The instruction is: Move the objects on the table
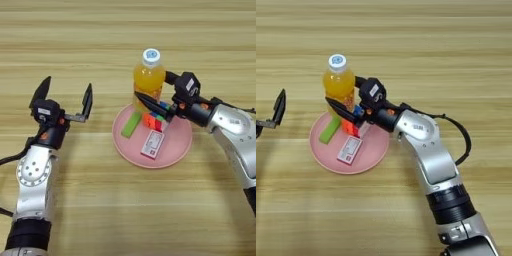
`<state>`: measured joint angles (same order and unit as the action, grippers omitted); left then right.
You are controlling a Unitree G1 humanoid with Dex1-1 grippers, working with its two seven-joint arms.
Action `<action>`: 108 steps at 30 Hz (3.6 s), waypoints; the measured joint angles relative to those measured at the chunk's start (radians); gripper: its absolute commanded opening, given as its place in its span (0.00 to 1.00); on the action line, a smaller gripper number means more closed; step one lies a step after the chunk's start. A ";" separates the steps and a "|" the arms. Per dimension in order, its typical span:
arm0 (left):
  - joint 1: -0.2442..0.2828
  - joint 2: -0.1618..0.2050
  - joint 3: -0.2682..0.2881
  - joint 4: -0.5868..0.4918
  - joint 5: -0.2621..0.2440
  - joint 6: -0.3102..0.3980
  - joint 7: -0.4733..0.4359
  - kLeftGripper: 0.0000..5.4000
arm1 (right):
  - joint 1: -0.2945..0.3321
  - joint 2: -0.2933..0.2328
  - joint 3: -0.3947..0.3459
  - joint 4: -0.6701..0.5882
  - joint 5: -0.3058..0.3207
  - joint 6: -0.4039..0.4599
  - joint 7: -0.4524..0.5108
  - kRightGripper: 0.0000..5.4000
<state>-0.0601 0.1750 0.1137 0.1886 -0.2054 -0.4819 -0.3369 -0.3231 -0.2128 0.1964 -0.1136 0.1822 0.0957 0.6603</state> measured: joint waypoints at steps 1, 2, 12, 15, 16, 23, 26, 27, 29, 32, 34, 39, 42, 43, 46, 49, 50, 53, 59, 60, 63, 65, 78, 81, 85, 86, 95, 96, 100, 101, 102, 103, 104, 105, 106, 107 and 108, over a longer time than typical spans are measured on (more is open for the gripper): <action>0.005 0.001 -0.003 -0.009 -0.011 0.010 -0.012 1.00 | 0.000 -0.002 -0.001 0.002 0.000 0.000 0.000 0.62; 0.011 0.002 -0.008 -0.022 -0.027 0.019 -0.030 1.00 | 0.002 -0.005 -0.004 0.003 0.000 0.000 -0.001 0.62; 0.097 0.052 -0.077 -0.303 -0.274 0.268 -0.240 1.00 | 0.025 0.000 0.004 0.024 -0.016 -0.025 -0.011 0.62; 0.103 0.073 -0.081 -0.340 -0.276 0.302 -0.260 1.00 | 0.026 0.010 0.018 0.033 -0.021 -0.029 -0.013 0.62; 0.105 0.079 -0.082 -0.346 -0.277 0.313 -0.269 1.00 | 0.026 0.012 0.021 0.033 -0.021 -0.032 -0.013 0.62; 0.108 0.089 -0.107 -0.395 -0.303 0.372 -0.332 1.00 | 0.026 0.020 0.053 0.033 -0.034 -0.042 -0.015 0.62; 0.106 0.089 -0.122 -0.407 -0.303 0.383 -0.346 1.00 | 0.026 0.020 0.056 0.033 -0.035 -0.044 -0.015 0.62; 0.098 0.089 -0.132 -0.412 -0.302 0.390 -0.353 1.00 | 0.026 0.020 0.060 0.033 -0.036 -0.044 -0.014 0.62; 0.084 0.088 -0.140 -0.412 -0.302 0.394 -0.355 1.00 | 0.026 0.021 0.064 0.033 -0.037 -0.045 -0.014 0.62; 0.052 0.083 -0.165 -0.416 -0.302 0.401 -0.371 1.00 | 0.026 0.022 0.073 0.033 -0.037 -0.045 -0.014 0.62; 0.045 0.082 -0.171 -0.416 -0.302 0.406 -0.374 1.00 | 0.026 0.022 0.075 0.033 -0.037 -0.045 -0.014 0.62; 0.015 0.080 -0.179 -0.414 -0.300 0.414 -0.376 1.00 | 0.028 0.024 0.097 0.033 -0.037 -0.045 -0.010 0.62; 0.005 0.080 -0.179 -0.409 -0.296 0.418 -0.383 1.00 | 0.029 0.025 0.109 0.033 -0.038 -0.045 -0.009 0.62; 0.002 0.080 -0.180 -0.405 -0.293 0.418 -0.384 1.00 | 0.030 0.026 0.111 0.032 -0.038 -0.045 -0.009 0.62; -0.009 0.077 -0.180 -0.385 -0.283 0.418 -0.387 1.00 | 0.031 0.028 0.120 0.030 -0.038 -0.045 -0.008 0.62; -0.019 0.074 -0.180 -0.371 -0.279 0.418 -0.391 1.00 | 0.031 0.030 0.124 0.029 -0.038 -0.045 -0.008 0.62; -0.023 0.074 -0.180 -0.366 -0.276 0.418 -0.393 1.00 | 0.031 0.030 0.125 0.029 -0.038 -0.045 -0.008 0.62; -0.034 0.074 -0.182 -0.353 -0.273 0.418 -0.395 0.97 | 0.031 0.031 0.128 0.025 -0.039 -0.045 -0.008 0.62; -0.040 0.069 -0.209 -0.328 -0.247 0.416 -0.396 0.87 | 0.033 0.034 0.130 -0.002 -0.040 -0.059 -0.010 0.62; -0.042 0.069 -0.211 -0.326 -0.245 0.416 -0.396 0.86 | 0.033 0.034 0.130 -0.002 -0.040 -0.059 -0.010 0.62; -0.051 0.068 -0.216 -0.316 -0.238 0.415 -0.396 0.80 | 0.039 0.033 0.131 -0.002 -0.041 -0.059 -0.012 0.62; -0.054 0.068 -0.216 -0.312 -0.236 0.415 -0.396 0.77 | 0.043 0.033 0.132 -0.003 -0.042 -0.059 -0.011 0.62; -0.056 0.068 -0.218 -0.309 -0.235 0.406 -0.400 0.65 | 0.047 0.033 0.136 -0.006 -0.042 -0.059 -0.016 0.62; -0.056 0.068 -0.217 -0.309 -0.235 0.406 -0.400 0.65 | 0.047 0.033 0.136 -0.006 -0.042 -0.059 -0.017 0.62; -0.056 0.068 -0.216 -0.308 -0.235 0.406 -0.402 0.65 | 0.047 0.033 0.137 -0.006 -0.042 -0.059 -0.018 0.67; -0.056 0.068 -0.216 -0.308 -0.235 0.405 -0.402 0.65 | 0.047 0.033 0.138 -0.006 -0.042 -0.059 -0.019 0.69; -0.056 0.069 -0.212 -0.302 -0.234 0.396 -0.403 0.65 | 0.047 0.033 0.138 -0.006 -0.046 -0.060 -0.023 0.86; -0.056 0.069 -0.212 -0.302 -0.234 0.395 -0.403 0.65 | 0.047 0.033 0.137 -0.006 -0.048 -0.061 -0.023 0.88; -0.056 0.068 -0.206 -0.295 -0.234 0.388 -0.403 0.65 | 0.047 0.033 0.135 -0.006 -0.055 -0.063 -0.023 0.95; -0.057 0.068 -0.205 -0.292 -0.233 0.385 -0.401 0.65 | 0.047 0.033 0.135 -0.006 -0.055 -0.063 -0.023 0.97; -0.063 0.068 -0.203 -0.284 -0.230 0.377 -0.399 0.65 | 0.048 0.032 0.134 -0.006 -0.055 -0.063 -0.022 1.00; -0.067 0.068 -0.201 -0.279 -0.228 0.375 -0.396 0.65 | 0.048 0.032 0.134 -0.006 -0.055 -0.064 -0.020 1.00; -0.081 0.069 -0.191 -0.261 -0.213 0.371 -0.386 0.65 | 0.049 0.032 0.135 -0.009 -0.055 -0.067 -0.017 1.00; -0.087 0.069 -0.185 -0.250 -0.209 0.365 -0.381 0.65 | 0.050 0.032 0.135 -0.010 -0.055 -0.068 -0.017 1.00; -0.093 0.068 -0.179 -0.236 -0.203 0.359 -0.375 0.65 | 0.050 0.032 0.135 -0.010 -0.054 -0.069 -0.016 1.00; -0.098 0.067 -0.174 -0.222 -0.195 0.354 -0.369 0.65 | 0.052 0.032 0.134 -0.011 -0.054 -0.070 -0.016 1.00; -0.105 0.067 -0.170 -0.207 -0.189 0.346 -0.364 0.65 | 0.055 0.032 0.134 -0.011 -0.054 -0.070 -0.016 1.00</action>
<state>-0.1648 0.2419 -0.0563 -0.0180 -0.3948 -0.1356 -0.7006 -0.2681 -0.1807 0.3309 -0.1242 0.1278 0.0258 0.6448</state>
